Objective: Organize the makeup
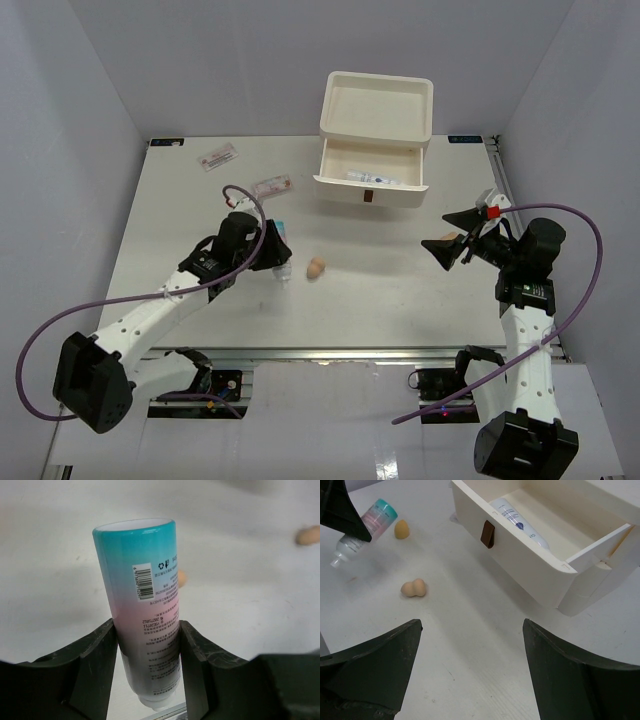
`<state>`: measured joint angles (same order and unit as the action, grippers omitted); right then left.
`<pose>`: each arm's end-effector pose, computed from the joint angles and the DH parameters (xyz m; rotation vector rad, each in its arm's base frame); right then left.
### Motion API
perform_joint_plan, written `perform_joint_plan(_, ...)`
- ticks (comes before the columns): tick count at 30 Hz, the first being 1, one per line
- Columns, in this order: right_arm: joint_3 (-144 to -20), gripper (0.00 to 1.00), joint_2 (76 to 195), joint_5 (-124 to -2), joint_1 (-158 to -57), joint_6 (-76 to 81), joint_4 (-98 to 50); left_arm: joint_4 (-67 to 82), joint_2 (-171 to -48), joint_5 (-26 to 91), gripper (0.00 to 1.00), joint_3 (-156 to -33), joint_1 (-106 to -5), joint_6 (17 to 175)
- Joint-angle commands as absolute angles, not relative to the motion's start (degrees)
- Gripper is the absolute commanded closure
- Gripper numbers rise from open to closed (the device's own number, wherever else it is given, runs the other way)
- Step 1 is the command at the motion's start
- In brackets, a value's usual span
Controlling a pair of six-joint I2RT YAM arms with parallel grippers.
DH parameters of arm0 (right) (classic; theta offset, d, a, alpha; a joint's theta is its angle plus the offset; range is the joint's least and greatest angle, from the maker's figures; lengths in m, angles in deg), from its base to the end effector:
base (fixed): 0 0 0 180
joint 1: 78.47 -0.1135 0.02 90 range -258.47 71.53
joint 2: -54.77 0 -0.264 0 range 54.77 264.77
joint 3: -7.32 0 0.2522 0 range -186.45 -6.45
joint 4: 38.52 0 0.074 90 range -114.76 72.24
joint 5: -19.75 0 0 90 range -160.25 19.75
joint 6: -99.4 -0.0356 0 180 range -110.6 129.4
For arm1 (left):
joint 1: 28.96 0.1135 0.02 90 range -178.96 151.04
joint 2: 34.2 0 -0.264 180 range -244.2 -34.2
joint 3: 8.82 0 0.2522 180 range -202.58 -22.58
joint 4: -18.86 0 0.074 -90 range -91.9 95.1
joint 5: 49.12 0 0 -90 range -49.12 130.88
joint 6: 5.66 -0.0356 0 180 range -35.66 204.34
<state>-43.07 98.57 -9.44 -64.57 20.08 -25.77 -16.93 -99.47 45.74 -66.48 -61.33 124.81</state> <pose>0.1733 -0.0109 0.3154 -0.7289 1.4830 0.5588 0.2035 -0.1255 0.2447 -0.2121 2.3781 -0.5288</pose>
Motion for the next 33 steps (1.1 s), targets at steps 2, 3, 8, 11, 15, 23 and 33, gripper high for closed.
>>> perform_joint_plan(2,-42.8,0.11,97.8,-8.7,-64.0,20.0,-27.8,-2.0,-96.7,26.1,1.0,-79.3,-61.3,96.7)
perform_joint_plan(3,-42.8,0.11,97.8,-8.8,-63.9,20.1,-27.9,-2.1,-98.4,21.8,1.0,-82.0,-61.3,91.0)
perform_joint_plan(8,-42.6,0.11,97.7,-9.4,-63.8,20.3,-27.9,-6.2,-109.8,7.3,0.99,-96.0,-61.4,73.5)
perform_joint_plan(11,-42.6,0.11,97.7,-9.4,-63.7,20.4,-27.9,-11.3,-116.2,4.0,1.0,-107.4,-61.4,64.8)
perform_joint_plan(15,-42.6,0.11,97.6,-9.4,-63.8,20.4,-27.9,-17.2,-125.9,4.6,1.0,-121.3,-61.5,57.8)
perform_joint_plan(23,-42.5,0.11,97.7,-9.3,-63.8,20.4,-27.9,-18.5,-140.0,11.9,1.0,-136.4,-63.5,48.3)
perform_joint_plan(33,-42.4,0.11,97.7,-9.1,-63.8,20.4,-28.0,-15.2,-147.9,19.7,0.76,-141.4,-66.8,44.7)
